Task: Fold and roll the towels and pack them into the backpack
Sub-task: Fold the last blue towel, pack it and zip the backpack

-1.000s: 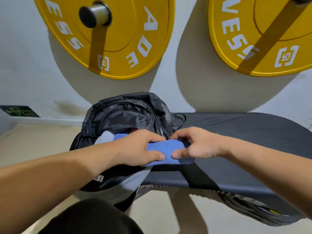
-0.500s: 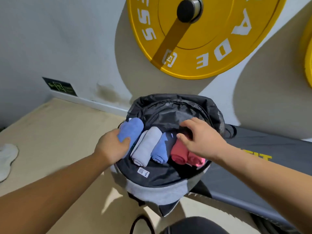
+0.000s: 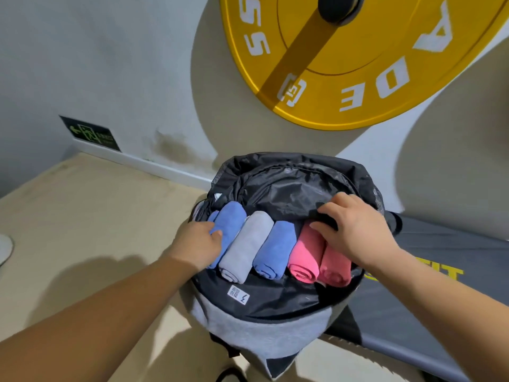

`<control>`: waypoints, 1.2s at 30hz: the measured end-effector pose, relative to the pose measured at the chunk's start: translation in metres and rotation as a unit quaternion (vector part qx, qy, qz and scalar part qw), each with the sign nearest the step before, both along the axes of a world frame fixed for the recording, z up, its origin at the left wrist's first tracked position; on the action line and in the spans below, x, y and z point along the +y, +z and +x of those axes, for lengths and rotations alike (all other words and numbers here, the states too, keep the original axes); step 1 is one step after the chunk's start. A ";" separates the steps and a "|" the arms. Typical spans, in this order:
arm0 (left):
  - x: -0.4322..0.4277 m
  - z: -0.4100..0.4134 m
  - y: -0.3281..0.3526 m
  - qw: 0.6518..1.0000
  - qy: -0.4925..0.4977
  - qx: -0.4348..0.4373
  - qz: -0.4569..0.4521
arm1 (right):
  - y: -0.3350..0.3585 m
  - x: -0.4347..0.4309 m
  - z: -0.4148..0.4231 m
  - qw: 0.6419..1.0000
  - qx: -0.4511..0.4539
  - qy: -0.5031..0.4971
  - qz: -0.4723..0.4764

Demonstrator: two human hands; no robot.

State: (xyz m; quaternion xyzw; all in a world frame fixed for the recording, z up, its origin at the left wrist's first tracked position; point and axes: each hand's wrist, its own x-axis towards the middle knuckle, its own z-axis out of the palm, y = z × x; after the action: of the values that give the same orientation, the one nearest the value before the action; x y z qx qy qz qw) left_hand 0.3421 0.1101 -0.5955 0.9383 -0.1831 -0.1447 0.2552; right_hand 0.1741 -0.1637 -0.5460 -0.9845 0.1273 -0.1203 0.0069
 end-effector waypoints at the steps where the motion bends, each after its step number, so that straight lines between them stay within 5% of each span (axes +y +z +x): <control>1: 0.000 -0.002 0.001 0.998 -0.018 -0.031 0.047 | 0.002 -0.006 -0.005 1.000 0.012 0.002 -0.006; 3: -0.003 -0.011 0.005 0.983 -0.071 -0.150 0.082 | 0.002 -0.019 -0.014 0.999 0.038 0.010 -0.020; 6: -0.022 -0.044 0.018 0.941 -0.207 -0.266 -0.040 | 0.002 -0.029 -0.023 0.999 0.028 0.025 -0.026; 8: -0.044 -0.078 0.023 0.923 -0.308 -0.220 -0.074 | 0.000 -0.031 -0.023 0.999 0.007 0.042 -0.015; 10: -0.070 -0.110 0.026 0.919 -0.362 -0.158 -0.014 | 0.000 -0.031 -0.021 0.998 -0.012 0.055 0.026; 13: -0.103 -0.138 0.023 0.929 -0.341 -0.122 0.072 | 0.011 -0.038 -0.014 0.989 -0.066 0.020 0.128; 18: -0.136 -0.142 0.011 0.939 -0.278 -0.195 0.057 | 0.027 -0.045 -0.008 0.956 -0.130 -0.014 0.263; 22: -0.181 -0.112 -0.002 0.955 -0.254 -0.144 0.058 | 0.022 -0.050 -0.006 0.943 -0.139 -0.030 0.302; 29: -0.149 -0.117 0.015 0.938 -0.295 -0.165 0.072 | 0.024 -0.052 -0.010 0.962 -0.115 -0.045 0.242; 32: -0.084 -0.110 0.008 0.939 -0.224 -0.214 0.148 | 0.021 -0.042 -0.008 0.972 -0.112 -0.045 0.201; 36: -0.044 -0.102 -0.010 0.942 -0.207 -0.227 0.135 | 0.007 -0.020 -0.002 0.990 -0.101 0.000 0.098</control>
State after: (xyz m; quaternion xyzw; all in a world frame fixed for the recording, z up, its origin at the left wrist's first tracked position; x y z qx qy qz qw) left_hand 0.2401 0.0662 -0.6056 0.9131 -0.4054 -0.0008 0.0426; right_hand 0.1726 -0.1836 -0.5387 -0.9619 0.1367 -0.2063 0.1163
